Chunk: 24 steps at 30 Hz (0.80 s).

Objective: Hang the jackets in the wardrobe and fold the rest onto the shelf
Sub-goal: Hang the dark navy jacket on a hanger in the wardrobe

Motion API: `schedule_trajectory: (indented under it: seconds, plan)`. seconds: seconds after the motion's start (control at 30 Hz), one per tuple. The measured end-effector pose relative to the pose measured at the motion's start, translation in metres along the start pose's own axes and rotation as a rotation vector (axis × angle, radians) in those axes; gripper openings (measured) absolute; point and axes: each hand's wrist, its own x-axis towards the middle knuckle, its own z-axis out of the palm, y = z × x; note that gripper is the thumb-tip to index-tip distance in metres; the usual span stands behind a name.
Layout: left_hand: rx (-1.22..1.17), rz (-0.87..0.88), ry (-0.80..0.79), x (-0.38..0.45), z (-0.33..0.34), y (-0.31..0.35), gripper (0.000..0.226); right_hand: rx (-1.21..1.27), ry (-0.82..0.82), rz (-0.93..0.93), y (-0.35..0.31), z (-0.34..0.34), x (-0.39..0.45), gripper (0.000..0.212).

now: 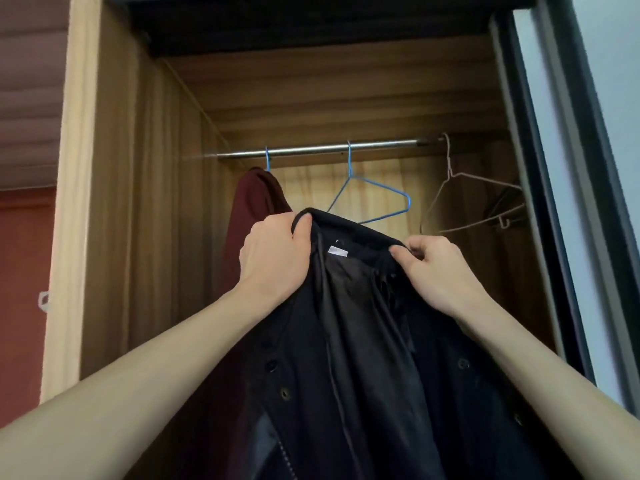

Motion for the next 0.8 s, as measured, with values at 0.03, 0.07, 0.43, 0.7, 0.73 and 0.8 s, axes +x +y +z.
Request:
schedule_trajectory:
  seconds: [0.03,0.07,0.43,0.7,0.73,0.8]
  plan:
    - [0.011,0.02,-0.021,0.007,0.002,0.003,0.051,0.005,-0.012,0.016,0.005,0.001,0.004,0.046]
    - [0.021,0.036,-0.04,0.014,0.004,0.006,0.051,0.005,-0.026,0.025,0.009,0.003,0.008,0.044]
    - [0.081,0.026,-0.101,0.055,0.026,0.016,0.053,-0.227,0.38,-0.282,-0.001,-0.006,0.068,0.021]
    - [0.077,-0.004,-0.111,0.059,0.024,0.0,0.05,-0.529,-0.067,0.004,-0.041,0.013,0.162,0.037]
    - [0.077,-0.006,-0.117,0.058,0.025,-0.002,0.05,-0.5,-0.123,0.05,-0.043,0.019,0.168,0.027]
    - [0.075,-0.015,-0.124,0.055,0.027,-0.005,0.05,-0.405,-0.195,0.14,-0.041,0.032,0.178,0.013]
